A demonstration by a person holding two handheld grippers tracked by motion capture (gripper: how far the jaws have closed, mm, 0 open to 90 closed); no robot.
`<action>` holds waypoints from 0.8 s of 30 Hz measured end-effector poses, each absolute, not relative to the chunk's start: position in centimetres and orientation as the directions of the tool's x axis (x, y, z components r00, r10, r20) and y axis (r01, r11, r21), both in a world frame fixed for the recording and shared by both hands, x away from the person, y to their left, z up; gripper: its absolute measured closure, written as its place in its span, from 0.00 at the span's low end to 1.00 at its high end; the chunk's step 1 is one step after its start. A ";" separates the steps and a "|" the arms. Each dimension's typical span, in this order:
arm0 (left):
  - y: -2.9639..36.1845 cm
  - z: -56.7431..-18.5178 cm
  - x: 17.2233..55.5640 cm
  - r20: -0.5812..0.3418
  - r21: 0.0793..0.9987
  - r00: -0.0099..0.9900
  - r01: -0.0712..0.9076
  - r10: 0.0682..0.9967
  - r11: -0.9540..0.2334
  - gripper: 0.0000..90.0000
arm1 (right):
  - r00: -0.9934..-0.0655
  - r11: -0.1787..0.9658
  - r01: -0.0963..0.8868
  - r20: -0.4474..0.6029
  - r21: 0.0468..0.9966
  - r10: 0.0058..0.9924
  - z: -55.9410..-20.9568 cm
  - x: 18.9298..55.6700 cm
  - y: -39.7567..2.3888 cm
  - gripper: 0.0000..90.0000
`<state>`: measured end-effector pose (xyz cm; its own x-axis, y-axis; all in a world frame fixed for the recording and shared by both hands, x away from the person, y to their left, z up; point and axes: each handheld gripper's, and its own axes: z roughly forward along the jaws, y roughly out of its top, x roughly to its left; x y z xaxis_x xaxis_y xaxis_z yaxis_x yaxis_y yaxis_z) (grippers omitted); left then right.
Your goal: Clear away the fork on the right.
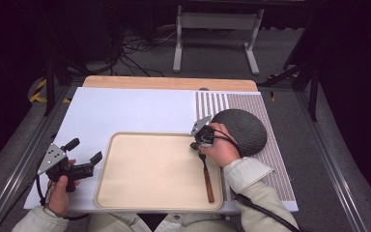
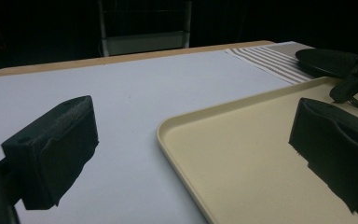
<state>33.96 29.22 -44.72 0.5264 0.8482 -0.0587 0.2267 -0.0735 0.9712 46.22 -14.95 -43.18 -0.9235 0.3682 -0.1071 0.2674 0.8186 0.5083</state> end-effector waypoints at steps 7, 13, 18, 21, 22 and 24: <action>29.2 -44.7 34.0 -0.058 0.971 0.528 0.227 0.847 -0.074 0.02 | -0.915 0.812 0.287 -0.105 0.508 0.389 -43.1 46.4 -15.7 1.00; 29.2 -44.7 34.0 -0.058 0.971 0.527 0.226 0.848 -0.074 0.02 | -0.909 0.808 0.298 -0.107 0.508 0.403 -43.1 46.5 -16.2 1.00; 29.2 -44.7 34.0 -0.059 0.971 0.526 0.226 0.848 -0.073 0.02 | -0.907 0.807 0.305 -0.103 0.506 0.408 -43.1 46.5 -16.3 1.00; 29.2 -44.7 34.0 -0.059 0.971 0.526 0.226 0.848 -0.073 0.02 | -0.905 0.804 0.309 -0.102 0.508 0.413 -43.1 46.5 -16.4 1.00; 29.2 -44.7 34.0 -0.058 0.971 0.527 0.226 0.848 -0.074 0.02 | -0.906 0.805 0.309 -0.101 0.506 0.411 -43.1 46.5 -16.5 1.00; 29.2 -44.7 34.0 -0.058 0.971 0.527 0.226 0.848 -0.074 0.02 | -0.904 0.805 0.312 -0.103 0.504 0.415 -43.1 46.5 -16.5 1.00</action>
<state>33.97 29.23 -44.71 0.5270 0.8479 -0.0581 0.2263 -0.0741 0.9712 46.55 -16.47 -43.08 -0.9039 0.4151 -0.1030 0.3124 0.8053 0.5039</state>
